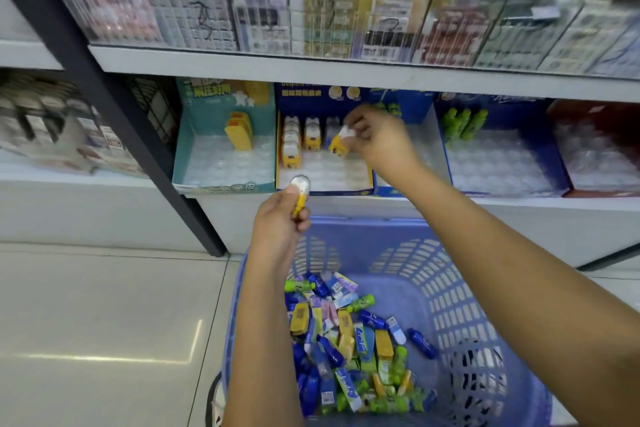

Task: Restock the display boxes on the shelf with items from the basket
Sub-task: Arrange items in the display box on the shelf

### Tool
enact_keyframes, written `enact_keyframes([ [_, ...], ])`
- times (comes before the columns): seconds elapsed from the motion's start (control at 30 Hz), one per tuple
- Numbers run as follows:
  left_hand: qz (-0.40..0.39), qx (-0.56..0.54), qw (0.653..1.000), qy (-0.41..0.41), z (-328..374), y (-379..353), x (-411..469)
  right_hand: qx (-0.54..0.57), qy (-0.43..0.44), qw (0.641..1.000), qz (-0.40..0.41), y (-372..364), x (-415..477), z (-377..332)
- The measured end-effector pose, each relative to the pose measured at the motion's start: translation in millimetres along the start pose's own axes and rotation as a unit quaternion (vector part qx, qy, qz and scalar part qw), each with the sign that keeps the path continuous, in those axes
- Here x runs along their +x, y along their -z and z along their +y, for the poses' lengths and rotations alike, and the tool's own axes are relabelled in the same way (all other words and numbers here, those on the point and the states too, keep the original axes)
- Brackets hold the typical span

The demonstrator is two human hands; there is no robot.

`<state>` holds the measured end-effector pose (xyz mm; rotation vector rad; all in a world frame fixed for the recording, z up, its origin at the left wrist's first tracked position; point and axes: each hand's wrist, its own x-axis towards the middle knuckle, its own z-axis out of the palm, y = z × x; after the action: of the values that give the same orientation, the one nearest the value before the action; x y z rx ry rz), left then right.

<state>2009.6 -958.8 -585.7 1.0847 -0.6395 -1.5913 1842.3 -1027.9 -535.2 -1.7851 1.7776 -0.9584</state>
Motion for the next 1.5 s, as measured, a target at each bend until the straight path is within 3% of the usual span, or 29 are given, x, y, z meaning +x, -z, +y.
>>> enact_keyframes([
  [0.23,0.035,0.057,0.997,-0.048,2,3,5,-0.102,0.073,0.989,-0.075,-33,26,-7],
  [0.47,0.048,0.054,0.994,-0.079,-3,0,14,-0.120,0.087,0.988,-0.045,-49,32,3],
  [0.6,0.048,0.101,0.990,-0.089,-6,2,13,-0.158,0.085,0.981,-0.079,-42,29,-2],
  [0.7,0.051,0.152,0.980,-0.118,-6,3,11,-0.066,0.085,0.993,-0.052,-35,5,-15],
  [0.8,0.043,0.179,0.970,-0.157,-3,2,10,0.104,0.049,0.986,-0.121,-29,-29,-26],
  [0.9,0.017,0.180,0.968,-0.174,1,-2,8,0.149,0.033,0.981,-0.118,-25,-40,-26],
  [1.0,0.034,0.318,0.921,-0.223,-1,-6,8,0.137,0.032,0.989,-0.040,-21,-28,-20],
  [1.1,-0.001,0.546,0.806,-0.226,-10,-9,11,0.076,0.050,0.996,0.019,-22,-10,-11],
  [1.17,-0.036,0.626,0.756,-0.187,-18,-12,11,0.018,0.079,0.997,0.008,-28,-3,-6],
  [1.3,-0.037,0.634,0.750,-0.182,-21,-15,11,-0.081,0.126,0.988,-0.042,-41,5,-1],
  [1.5,-0.039,0.626,0.756,-0.188,-21,-9,15,-0.136,0.151,0.975,-0.084,-42,8,-2],
])
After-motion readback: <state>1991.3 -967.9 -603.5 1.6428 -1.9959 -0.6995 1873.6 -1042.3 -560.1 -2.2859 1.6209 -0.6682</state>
